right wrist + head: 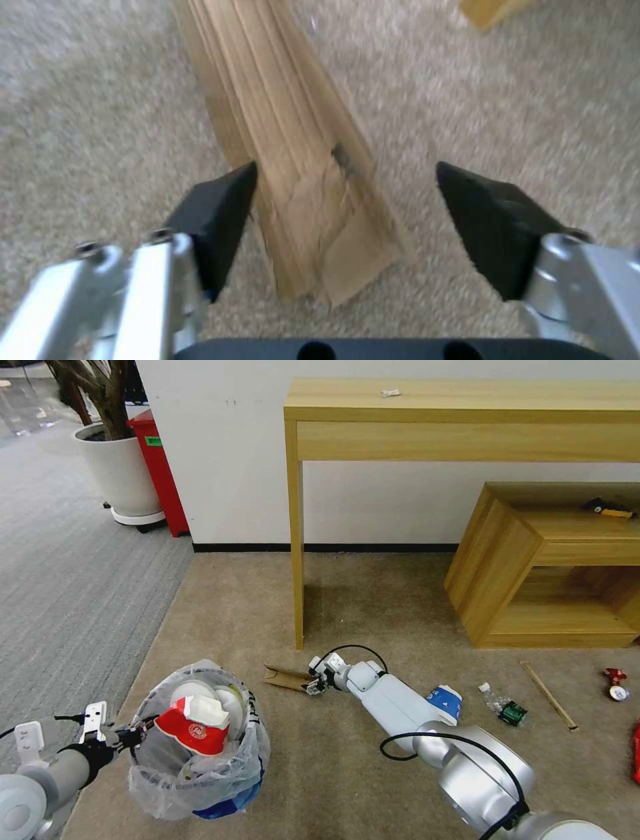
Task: Pick up the trash bin and place the garbage on the floor into it.
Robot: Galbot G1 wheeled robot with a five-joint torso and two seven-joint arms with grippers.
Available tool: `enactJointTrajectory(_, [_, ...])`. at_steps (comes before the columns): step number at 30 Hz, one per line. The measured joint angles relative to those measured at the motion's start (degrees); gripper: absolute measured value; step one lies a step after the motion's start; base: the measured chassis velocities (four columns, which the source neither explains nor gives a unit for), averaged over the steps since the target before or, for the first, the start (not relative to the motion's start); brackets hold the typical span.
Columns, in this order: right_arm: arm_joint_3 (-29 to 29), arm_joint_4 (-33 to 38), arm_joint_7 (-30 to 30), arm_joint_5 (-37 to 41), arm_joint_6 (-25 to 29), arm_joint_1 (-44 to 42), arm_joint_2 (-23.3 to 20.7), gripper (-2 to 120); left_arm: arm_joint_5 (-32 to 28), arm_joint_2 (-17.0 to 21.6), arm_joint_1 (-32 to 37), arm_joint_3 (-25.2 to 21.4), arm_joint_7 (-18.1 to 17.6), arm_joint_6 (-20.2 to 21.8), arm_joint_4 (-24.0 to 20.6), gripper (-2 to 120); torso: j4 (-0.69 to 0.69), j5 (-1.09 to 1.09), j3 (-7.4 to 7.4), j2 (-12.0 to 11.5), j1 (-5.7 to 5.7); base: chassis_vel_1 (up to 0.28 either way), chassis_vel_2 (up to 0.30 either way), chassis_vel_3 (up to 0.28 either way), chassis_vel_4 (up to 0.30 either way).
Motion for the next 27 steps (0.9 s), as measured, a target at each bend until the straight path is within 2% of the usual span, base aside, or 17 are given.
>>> enactJointTrajectory(1, [0.0,0.0,0.0,0.0,0.0,0.0,0.0,69,0.0,0.0,0.0,0.0,0.0,0.0,0.0,0,0.0,0.0,0.0,0.0,0.0,0.0,0.0,0.0,0.0])
enactJointTrajectory(4, [0.1,-2.4,0.4,0.5,-0.1,0.5,0.4,53,0.0,0.0,-0.2,0.2,0.1,0.0,-0.4,0,-0.01,0.0,0.0,0.0,0.0,0.0,0.0,0.0,0.0])
enactJointTrajectory(5, [0.1,-2.4,0.4,0.5,-0.1,0.5,0.4,53,0.0,0.0,-0.2,0.2,0.1,0.0,-0.4,0,-0.01,0.0,0.0,0.0,0.0,0.0,0.0,0.0,0.0])
enactJointTrajectory(7, [0.2,-2.8,0.7,0.9,-0.1,0.5,0.2,43,0.2,-0.1,0.0,0.2,0.6,0.0,-0.6,0,0.0,0.0,0.0,0.0,0.0,0.0,0.0,0.0,0.0])
enactJointTrajectory(9, [0.3,-2.9,0.7,1.1,0.0,0.5,0.1,39,0.3,-0.2,0.0,0.2,0.7,0.0,-0.7,0,-0.01,0.0,0.0,0.0,0.0,0.0,0.0,0.0,0.0])
enactJointTrajectory(11, [0.3,-2.9,0.9,2.2,0.1,0.6,-0.2,25,0.4,-0.2,0.1,0.0,0.9,0.0,-1.0,0,-0.01,0.0,0.0,0.0,0.0,0.0,0.0,0.0,0.0])
enactJointTrajectory(12, [0.3,-2.9,0.9,2.2,0.1,0.6,-0.2,25,0.4,-0.2,0.1,0.0,0.9,0.0,-1.0,0,-0.01,0.0,0.0,0.0,0.0,0.0,0.0,0.0,0.0])
enactJointTrajectory(15, [0.2,-3.1,1.3,3.1,0.3,0.8,0.1,13,0.4,-0.2,0.2,-0.1,0.9,0.0,-1.3,0,0.0,0.0,0.0,0.0,0.0,0.0,0.0,0.0,0.0])
enactJointTrajectory(16, [0.2,-3.1,1.3,3.1,0.3,0.8,0.1,13,0.4,-0.2,0.2,-0.1,0.9,0.0,-1.3,0,0.0,0.0,0.0,0.0,0.0,0.0,0.0,0.0,0.0])
enactJointTrajectory(18, [0.2,-3.0,1.6,3.6,0.4,0.9,0.3,1,0.4,-0.2,0.3,-0.2,0.9,0.0,-1.5,0,0.0,0.0,0.0,0.0,0.0,0.0,0.0,0.0,0.0])
enactJointTrajectory(27, [0.2,-2.2,2.2,4.5,0.4,0.5,0.1,0,0.4,-0.2,0.4,-0.6,0.8,0.0,-1.7,0,0.0,0.0,0.0,0.0,0.0,0.0,0.0,0.0,0.0])
